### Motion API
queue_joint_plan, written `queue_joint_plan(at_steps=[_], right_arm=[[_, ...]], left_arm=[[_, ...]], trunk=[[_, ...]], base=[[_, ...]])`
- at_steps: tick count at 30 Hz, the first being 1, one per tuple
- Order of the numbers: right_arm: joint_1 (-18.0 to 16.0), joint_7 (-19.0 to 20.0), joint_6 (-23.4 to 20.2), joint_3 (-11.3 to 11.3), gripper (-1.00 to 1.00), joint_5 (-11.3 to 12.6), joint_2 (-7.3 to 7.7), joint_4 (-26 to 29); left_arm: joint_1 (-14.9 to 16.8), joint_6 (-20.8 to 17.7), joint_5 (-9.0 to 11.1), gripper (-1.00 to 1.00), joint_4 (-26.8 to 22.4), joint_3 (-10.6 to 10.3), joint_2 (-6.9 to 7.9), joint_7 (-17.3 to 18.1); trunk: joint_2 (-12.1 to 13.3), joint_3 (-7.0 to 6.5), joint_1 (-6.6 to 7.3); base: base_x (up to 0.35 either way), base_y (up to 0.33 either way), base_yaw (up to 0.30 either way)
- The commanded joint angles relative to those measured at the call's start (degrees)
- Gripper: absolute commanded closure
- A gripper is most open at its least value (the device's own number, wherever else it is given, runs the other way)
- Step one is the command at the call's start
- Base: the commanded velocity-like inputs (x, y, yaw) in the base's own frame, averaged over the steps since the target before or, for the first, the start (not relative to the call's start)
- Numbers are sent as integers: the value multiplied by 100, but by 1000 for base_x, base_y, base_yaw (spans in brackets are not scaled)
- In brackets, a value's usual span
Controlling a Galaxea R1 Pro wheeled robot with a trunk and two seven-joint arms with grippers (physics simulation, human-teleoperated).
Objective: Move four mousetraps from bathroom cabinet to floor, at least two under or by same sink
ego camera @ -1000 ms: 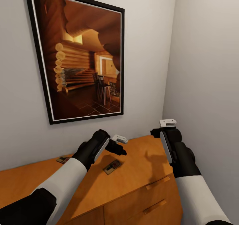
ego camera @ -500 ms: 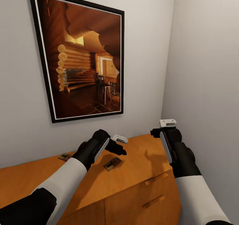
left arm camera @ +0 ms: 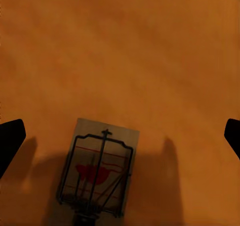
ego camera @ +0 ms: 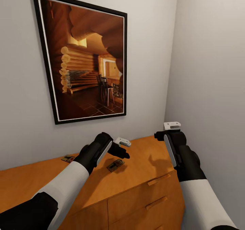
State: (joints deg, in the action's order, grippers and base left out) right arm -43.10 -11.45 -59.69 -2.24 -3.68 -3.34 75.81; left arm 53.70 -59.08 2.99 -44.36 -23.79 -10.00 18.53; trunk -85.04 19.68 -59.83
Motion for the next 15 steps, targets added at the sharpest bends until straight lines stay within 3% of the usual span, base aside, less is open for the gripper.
queue_joint_plan(at_steps=[1, 15], right_arm=[[-5, 11, -31, -5, -100, -36, 0, 4], [-5, 11, -31, -5, -100, -36, 0, 4]], left_arm=[[4, -27, 24, -100, -2, -3, 0, -15], [6, -11, -15, -100, 58, 27, 0, -14]], trunk=[[-4, 8, 0], [-4, 8, 0]], base=[[-8, 0, 0], [-2, 0, 0]])
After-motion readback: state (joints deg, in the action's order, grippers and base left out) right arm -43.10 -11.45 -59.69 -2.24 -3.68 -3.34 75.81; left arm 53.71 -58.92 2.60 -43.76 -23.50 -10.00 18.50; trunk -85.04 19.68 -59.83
